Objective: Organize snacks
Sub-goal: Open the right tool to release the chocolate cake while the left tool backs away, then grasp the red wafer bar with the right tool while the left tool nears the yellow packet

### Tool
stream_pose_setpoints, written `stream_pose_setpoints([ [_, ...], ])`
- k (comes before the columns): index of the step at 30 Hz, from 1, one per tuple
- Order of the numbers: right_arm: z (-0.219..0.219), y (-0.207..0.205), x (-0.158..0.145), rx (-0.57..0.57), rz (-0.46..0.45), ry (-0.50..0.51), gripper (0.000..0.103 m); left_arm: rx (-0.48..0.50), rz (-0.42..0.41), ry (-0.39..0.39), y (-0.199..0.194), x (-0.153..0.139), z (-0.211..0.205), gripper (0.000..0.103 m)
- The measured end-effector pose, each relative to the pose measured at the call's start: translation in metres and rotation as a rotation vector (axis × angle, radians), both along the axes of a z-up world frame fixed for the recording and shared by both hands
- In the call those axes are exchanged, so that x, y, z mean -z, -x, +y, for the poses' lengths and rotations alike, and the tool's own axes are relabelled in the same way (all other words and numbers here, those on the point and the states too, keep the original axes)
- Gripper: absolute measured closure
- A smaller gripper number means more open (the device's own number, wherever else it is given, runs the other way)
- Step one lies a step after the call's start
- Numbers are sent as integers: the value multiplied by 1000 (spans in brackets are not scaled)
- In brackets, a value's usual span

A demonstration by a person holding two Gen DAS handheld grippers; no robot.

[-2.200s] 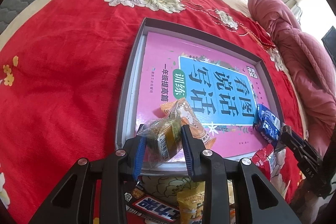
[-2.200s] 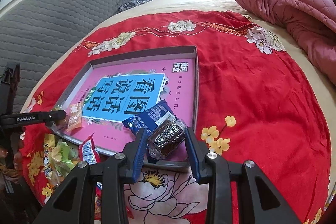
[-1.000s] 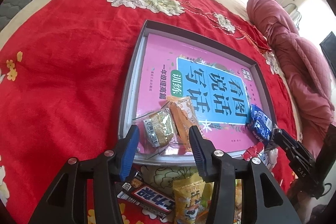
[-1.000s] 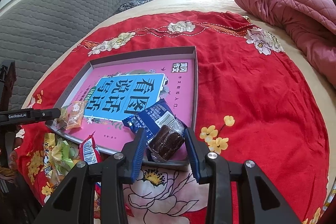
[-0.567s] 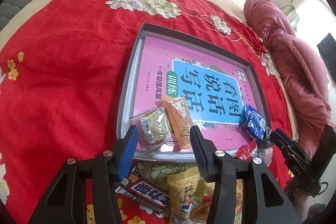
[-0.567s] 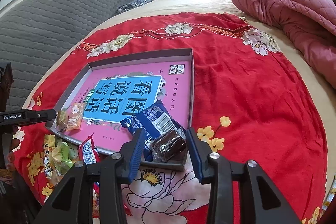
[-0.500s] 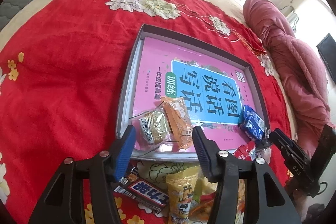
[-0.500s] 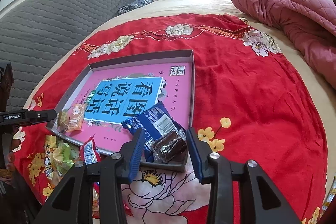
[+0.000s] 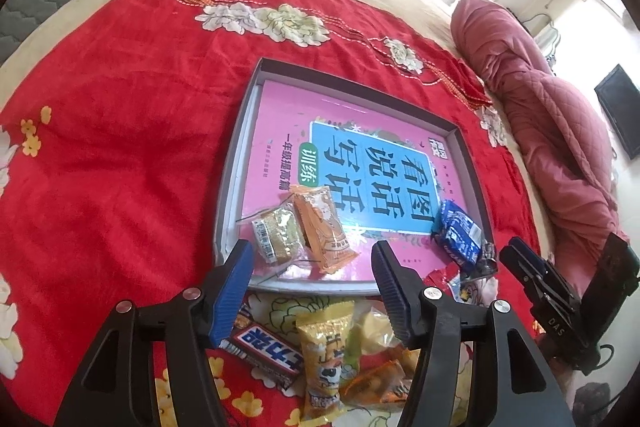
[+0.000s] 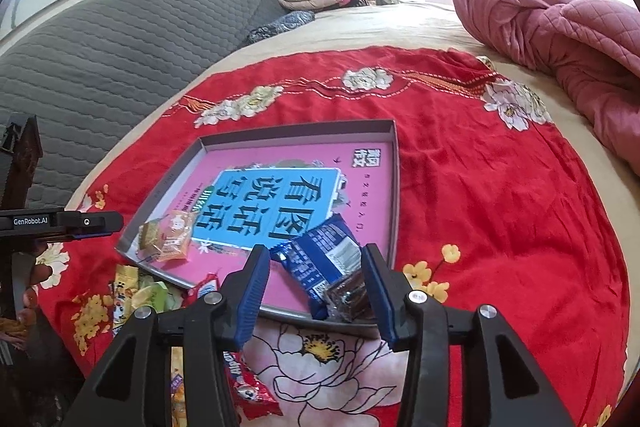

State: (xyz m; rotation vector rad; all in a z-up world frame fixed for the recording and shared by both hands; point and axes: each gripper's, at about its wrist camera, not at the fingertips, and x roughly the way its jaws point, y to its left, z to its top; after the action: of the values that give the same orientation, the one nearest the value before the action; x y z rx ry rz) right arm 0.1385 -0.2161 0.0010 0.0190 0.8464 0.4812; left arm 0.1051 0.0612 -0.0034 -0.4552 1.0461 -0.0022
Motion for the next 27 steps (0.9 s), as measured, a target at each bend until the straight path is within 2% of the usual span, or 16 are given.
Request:
stream_pose_setpoints([
  [21, 10, 18, -11, -72, -33, -5, 53, 20, -2, -17, 21, -15, -3, 40],
  [27, 18, 31, -10, -107, -37, 27, 49, 32, 6, -17, 29, -14, -7, 39],
])
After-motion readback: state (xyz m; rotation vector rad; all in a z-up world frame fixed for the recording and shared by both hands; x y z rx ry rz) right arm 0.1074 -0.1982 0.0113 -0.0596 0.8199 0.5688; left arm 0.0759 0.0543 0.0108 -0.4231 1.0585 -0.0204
